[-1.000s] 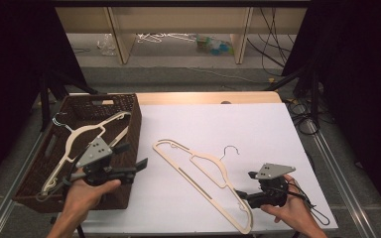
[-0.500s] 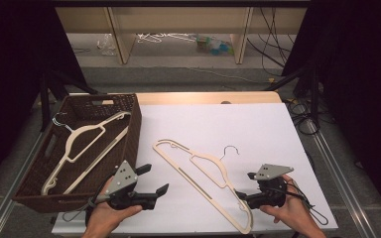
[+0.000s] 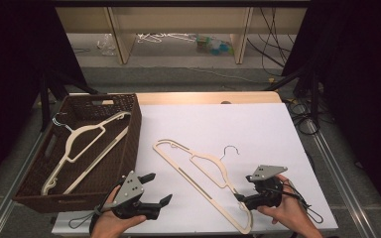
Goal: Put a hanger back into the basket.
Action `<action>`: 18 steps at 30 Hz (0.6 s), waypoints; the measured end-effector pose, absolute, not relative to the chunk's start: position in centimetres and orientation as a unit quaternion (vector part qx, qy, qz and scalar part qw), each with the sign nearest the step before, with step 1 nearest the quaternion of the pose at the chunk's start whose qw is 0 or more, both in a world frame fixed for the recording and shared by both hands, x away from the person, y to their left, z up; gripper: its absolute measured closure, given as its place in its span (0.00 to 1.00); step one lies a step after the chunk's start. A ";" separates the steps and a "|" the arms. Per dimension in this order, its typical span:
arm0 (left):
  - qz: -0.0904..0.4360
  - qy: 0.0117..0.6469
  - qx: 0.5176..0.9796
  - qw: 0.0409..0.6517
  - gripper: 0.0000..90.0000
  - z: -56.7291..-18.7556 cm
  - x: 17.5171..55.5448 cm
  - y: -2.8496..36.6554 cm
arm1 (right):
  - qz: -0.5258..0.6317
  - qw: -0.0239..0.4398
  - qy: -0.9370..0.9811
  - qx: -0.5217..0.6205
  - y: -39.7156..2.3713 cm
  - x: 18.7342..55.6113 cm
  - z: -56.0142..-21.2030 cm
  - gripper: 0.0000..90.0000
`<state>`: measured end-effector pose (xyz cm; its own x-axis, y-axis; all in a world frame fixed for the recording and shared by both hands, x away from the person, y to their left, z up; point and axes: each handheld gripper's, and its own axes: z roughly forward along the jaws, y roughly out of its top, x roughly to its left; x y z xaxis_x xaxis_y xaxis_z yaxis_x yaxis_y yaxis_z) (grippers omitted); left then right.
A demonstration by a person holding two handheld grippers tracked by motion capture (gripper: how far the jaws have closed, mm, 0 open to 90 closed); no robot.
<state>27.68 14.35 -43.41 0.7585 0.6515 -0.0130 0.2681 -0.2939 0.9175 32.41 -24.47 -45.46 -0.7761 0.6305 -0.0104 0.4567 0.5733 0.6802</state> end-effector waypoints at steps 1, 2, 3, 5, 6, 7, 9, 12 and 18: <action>0.185 0.293 0.782 0.518 0.21 -43.5 27.7 14.4 | 0.337 0.117 0.879 0.318 -24.5 32.4 -45.4 0.30; 0.190 0.292 0.783 0.515 0.21 -43.5 27.7 14.4 | 0.331 0.116 0.881 0.316 -24.5 32.6 -45.4 0.31; 0.190 0.292 0.784 0.514 0.21 -43.5 27.7 14.4 | 0.333 0.120 0.880 0.317 -24.5 32.7 -45.6 0.31; 0.184 0.293 0.784 0.515 0.21 -43.6 27.8 14.4 | 0.329 0.116 0.879 0.324 -24.3 32.9 -45.7 0.33; 0.184 0.293 0.784 0.515 0.21 -43.6 27.8 14.4 | 0.327 0.114 0.881 0.324 -24.2 33.0 -45.8 0.35; 0.184 0.295 0.783 0.516 0.21 -43.7 27.8 14.3 | 0.327 0.114 0.881 0.324 -24.2 33.0 -45.8 0.35; 0.187 0.296 0.784 0.513 0.21 -43.7 27.9 14.4 | 0.311 0.105 0.884 0.333 -23.8 33.3 -46.0 0.37; 0.186 0.297 0.784 0.512 0.21 -43.7 27.9 14.4 | 0.301 0.104 0.891 0.323 -23.6 33.7 -46.2 0.42; 0.180 0.300 0.786 0.510 0.21 -43.9 27.9 14.3 | 0.279 0.099 0.895 0.334 -22.9 33.9 -46.5 0.51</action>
